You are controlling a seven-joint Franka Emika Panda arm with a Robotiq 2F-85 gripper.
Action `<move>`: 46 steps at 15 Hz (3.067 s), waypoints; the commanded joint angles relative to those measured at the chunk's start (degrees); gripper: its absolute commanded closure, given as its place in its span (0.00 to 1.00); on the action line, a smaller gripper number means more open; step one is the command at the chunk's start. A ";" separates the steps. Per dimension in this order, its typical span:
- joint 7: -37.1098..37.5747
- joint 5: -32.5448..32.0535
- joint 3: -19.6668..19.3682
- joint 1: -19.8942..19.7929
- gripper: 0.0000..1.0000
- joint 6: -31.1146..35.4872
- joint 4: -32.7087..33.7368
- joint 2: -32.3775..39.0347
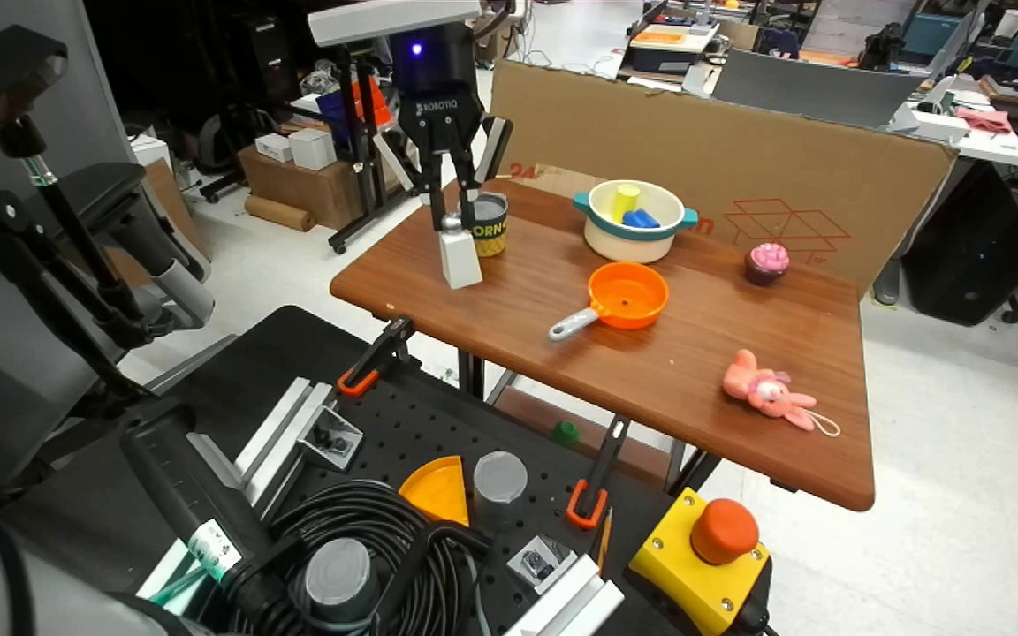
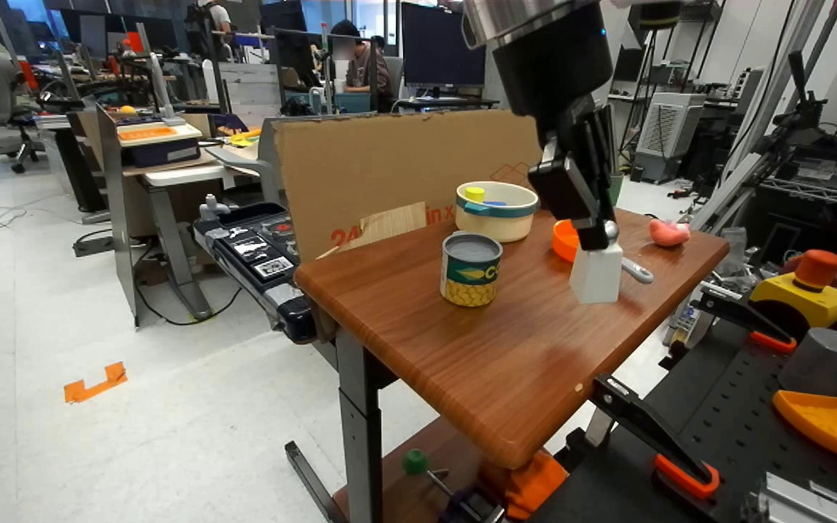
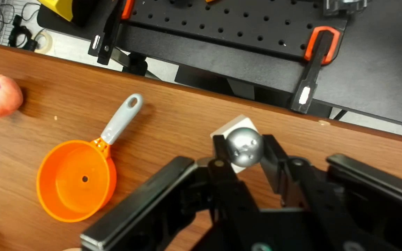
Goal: Remove the shaker from the pot
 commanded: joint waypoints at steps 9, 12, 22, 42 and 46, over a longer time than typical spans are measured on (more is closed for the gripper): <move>-2.15 4.73 -0.11 0.48 0.93 -0.93 3.26 5.00; 0.58 2.80 -0.66 1.02 0.93 1.70 3.27 5.25; 5.52 -1.88 -1.29 1.82 0.93 1.96 4.13 6.44; 3.29 2.82 -0.84 1.07 0.11 -5.38 8.94 9.38; 2.73 4.26 -0.81 0.96 0.00 -5.55 9.22 9.33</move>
